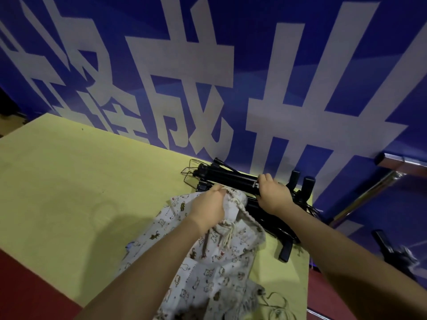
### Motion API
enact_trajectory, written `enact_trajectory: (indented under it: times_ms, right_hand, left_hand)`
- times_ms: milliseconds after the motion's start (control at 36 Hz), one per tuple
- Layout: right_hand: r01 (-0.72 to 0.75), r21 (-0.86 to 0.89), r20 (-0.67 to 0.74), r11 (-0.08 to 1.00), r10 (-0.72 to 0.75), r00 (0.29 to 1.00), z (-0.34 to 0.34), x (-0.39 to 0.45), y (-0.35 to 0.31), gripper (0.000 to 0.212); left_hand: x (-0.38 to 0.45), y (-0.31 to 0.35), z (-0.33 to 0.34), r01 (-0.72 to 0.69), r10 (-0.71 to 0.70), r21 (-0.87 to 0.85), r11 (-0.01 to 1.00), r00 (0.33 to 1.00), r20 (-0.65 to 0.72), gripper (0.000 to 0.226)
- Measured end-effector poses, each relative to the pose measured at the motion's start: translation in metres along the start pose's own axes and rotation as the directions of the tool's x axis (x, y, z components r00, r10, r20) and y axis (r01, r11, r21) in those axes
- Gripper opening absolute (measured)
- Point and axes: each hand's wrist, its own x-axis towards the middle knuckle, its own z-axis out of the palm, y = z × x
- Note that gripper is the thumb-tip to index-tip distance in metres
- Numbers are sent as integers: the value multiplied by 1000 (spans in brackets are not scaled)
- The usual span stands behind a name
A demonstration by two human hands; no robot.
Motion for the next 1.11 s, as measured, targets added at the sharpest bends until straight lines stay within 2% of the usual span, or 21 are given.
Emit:
enact_trajectory:
  times_ms: [83,222,389,500,556,639,778,889,972,1111]
  right_hand:
    - [-28,66,-28,997,30,999,-15,-12,-3,33]
    - [-41,122,-87,992,52,995,-36,-29,-10,51]
    - [-136,246,-144,960,175,974,-61,-59,-12,38]
    - [-139,296,-207,945,205,956,-70,-85,-11,52]
    - [-123,288,-214,950,189,958,-71,-93,-12,52]
    - [-91,286,-174,954,145,974,-71,-104,-17,40]
    - [-58,376,-177,925,133,975,-68,-126,-22,46]
    - [-8,450,-212,893,115,971,-63,-148,-17,35]
    - [26,413,-196,910,61,979,-58,-160,-14,32]
    - [73,223,-126,972,-45,991,-46,-169,-16,41]
  left_hand:
    - [-9,3,-6,-7,7,-18,1000,1000,-21,56]
    - [-19,5,-12,7,-8,-16,1000,999,-42,56]
    - [-37,9,-24,1,-6,-43,999,993,-118,60]
    - [-50,9,-30,0,-15,-85,996,984,-179,65]
    - [-54,9,-32,3,-23,-110,994,983,-181,66]
    - [-64,8,-36,-11,-14,-144,990,985,-171,66]
    - [-73,4,-38,-30,-14,-235,972,983,-183,67]
    - [-82,-2,-42,-37,-21,-282,959,980,-199,67]
    - [-84,-2,-49,-49,-12,-311,949,981,-192,67]
    - [-82,-5,-54,-72,17,-324,943,986,-168,75]
